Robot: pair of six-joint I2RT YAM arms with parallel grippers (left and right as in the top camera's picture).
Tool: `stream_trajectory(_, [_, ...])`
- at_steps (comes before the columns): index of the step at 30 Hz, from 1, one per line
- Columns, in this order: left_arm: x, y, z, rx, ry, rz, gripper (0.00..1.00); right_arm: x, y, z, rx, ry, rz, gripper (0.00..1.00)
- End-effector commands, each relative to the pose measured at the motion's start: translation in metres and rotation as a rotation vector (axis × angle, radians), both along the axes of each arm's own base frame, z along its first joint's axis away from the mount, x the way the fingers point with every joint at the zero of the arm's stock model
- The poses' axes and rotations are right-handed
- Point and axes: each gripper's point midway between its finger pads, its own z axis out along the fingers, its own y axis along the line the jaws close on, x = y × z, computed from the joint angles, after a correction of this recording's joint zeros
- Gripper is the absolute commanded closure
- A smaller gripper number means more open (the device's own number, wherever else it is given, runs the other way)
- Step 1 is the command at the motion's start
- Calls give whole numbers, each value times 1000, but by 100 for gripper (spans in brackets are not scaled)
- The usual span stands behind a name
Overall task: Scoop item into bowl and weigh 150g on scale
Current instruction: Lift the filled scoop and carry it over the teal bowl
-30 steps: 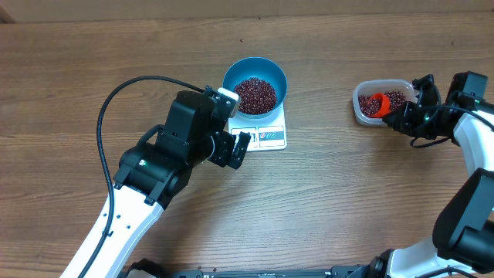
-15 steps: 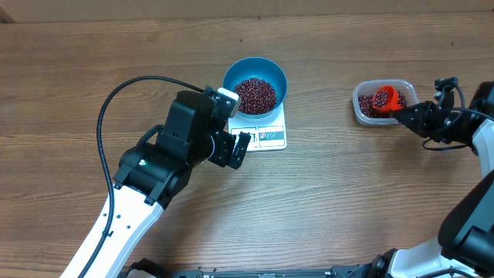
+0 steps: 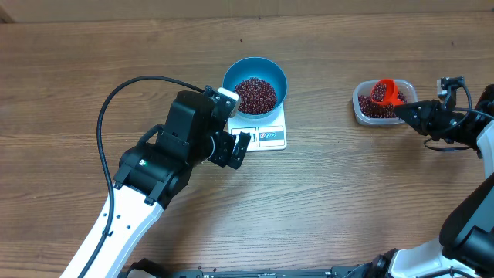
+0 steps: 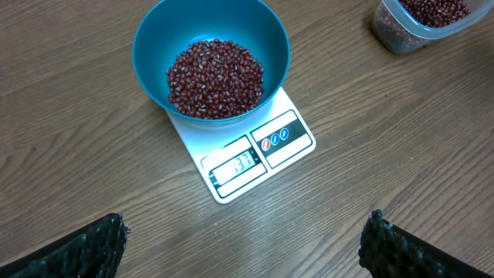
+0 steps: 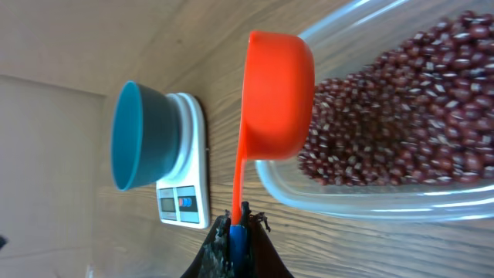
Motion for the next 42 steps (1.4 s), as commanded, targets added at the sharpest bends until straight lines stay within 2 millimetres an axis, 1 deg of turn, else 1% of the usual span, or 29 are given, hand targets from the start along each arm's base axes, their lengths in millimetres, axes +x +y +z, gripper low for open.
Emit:
stream_trajectory(1, [0, 1, -5, 14, 7, -16, 0, 1, 10, 15, 84, -61, 29, 96])
stream_trajectory(4, [-1, 1, -5, 14, 7, -17, 0, 1, 14, 22, 126, -86, 42, 96])
stream_trajectory(9, [0, 1, -5, 14, 7, -16, 1, 1, 25, 43, 236, -153, 80, 96])
stream_trajectory(15, [-1, 1, -5, 14, 7, -17, 0, 1, 41, 52, 292, -172, 124, 96])
stream_trajectory(21, [0, 1, -5, 14, 6, -16, 0, 2, 68, 54, 303, -171, 198, 96])
stream_trajectory(25, [-1, 1, -5, 14, 7, -17, 1, 5, 92, 55, 313, -160, 253, 96])
stream_trajectory(32, [0, 1, -5, 14, 7, -16, 1, 17, 124, 61, 307, -184, 325, 96])
stream_trajectory(42, [0, 1, -5, 14, 7, -16, 1, 36, 161, 55, 196, -206, 362, 96])
